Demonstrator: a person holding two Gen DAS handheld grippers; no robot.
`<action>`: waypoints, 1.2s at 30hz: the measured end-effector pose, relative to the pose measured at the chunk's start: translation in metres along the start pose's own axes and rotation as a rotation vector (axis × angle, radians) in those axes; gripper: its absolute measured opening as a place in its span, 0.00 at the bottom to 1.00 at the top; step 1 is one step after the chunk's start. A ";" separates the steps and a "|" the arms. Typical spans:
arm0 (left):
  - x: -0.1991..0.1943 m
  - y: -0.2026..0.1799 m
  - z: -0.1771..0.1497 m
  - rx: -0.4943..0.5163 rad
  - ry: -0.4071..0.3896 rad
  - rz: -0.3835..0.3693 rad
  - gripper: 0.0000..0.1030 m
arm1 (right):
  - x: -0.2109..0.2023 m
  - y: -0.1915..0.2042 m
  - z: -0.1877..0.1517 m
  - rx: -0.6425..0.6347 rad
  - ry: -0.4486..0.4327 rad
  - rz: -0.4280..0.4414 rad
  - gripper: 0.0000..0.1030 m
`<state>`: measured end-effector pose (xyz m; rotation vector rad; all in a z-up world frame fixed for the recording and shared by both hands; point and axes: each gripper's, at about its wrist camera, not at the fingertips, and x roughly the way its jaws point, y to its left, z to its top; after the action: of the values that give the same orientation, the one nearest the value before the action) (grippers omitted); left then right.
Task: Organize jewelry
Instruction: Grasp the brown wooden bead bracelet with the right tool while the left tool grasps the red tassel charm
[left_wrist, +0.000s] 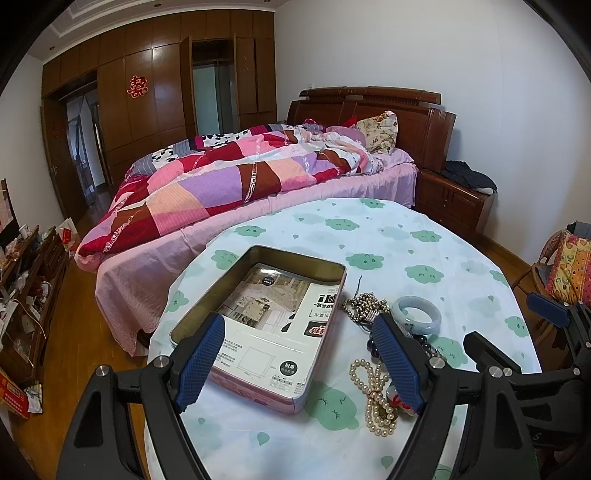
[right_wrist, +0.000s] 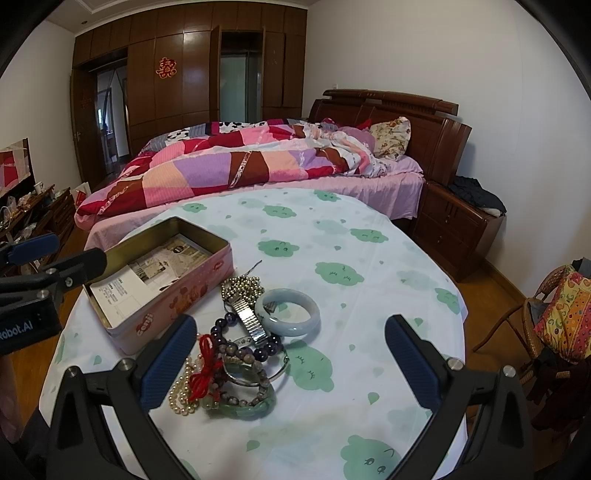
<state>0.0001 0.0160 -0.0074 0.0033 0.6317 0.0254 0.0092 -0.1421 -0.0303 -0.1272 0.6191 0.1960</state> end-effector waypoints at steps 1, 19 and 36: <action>0.000 0.000 -0.001 0.001 0.001 -0.001 0.80 | 0.001 0.000 -0.001 0.000 0.001 0.001 1.00; 0.040 -0.041 -0.033 0.096 0.104 -0.129 0.80 | 0.043 -0.054 -0.049 0.039 0.106 -0.039 0.83; 0.069 -0.081 -0.049 0.167 0.208 -0.325 0.07 | 0.047 -0.051 -0.050 0.046 0.110 -0.028 0.84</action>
<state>0.0282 -0.0632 -0.0885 0.0604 0.8345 -0.3450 0.0296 -0.1941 -0.0952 -0.1029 0.7301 0.1482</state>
